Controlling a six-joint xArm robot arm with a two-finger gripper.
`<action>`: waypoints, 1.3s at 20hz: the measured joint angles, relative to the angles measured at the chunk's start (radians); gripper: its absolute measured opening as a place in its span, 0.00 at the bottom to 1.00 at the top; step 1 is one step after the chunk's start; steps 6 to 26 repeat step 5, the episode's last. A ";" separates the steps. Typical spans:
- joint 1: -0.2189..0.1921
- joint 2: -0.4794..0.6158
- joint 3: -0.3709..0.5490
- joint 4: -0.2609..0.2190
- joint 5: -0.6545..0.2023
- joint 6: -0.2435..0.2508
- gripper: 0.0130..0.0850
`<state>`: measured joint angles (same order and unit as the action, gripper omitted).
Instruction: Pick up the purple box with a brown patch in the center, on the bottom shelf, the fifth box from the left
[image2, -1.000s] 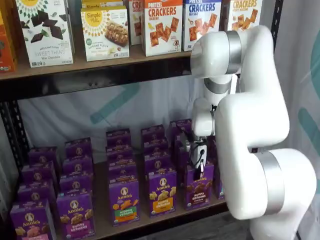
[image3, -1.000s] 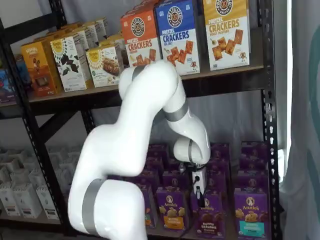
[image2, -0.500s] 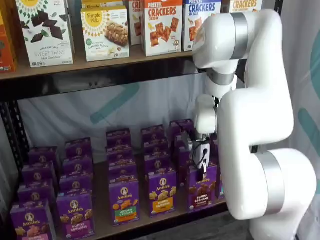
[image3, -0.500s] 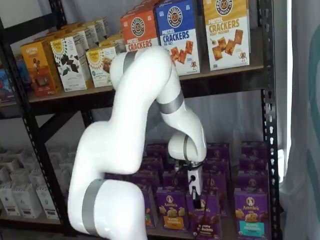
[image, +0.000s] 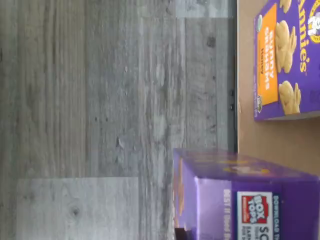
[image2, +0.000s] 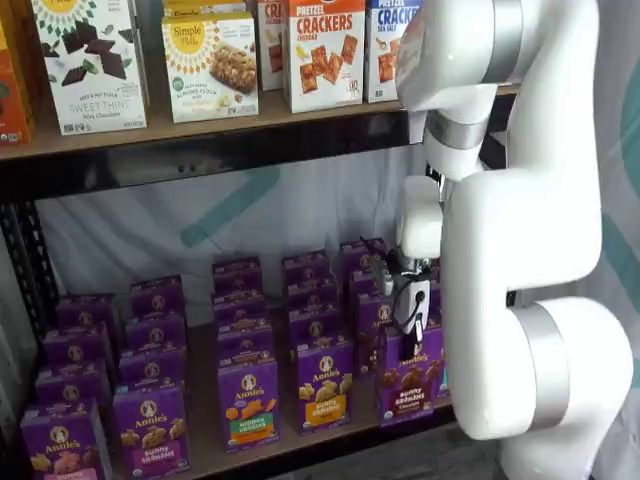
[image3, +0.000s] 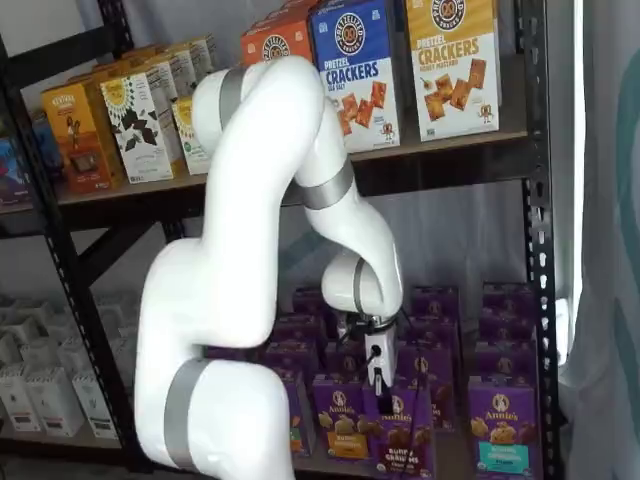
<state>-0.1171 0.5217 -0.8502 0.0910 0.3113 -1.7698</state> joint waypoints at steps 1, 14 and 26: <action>-0.001 -0.020 0.018 -0.005 0.001 0.004 0.33; -0.003 -0.082 0.068 -0.007 0.020 0.004 0.33; -0.003 -0.082 0.068 -0.007 0.020 0.004 0.33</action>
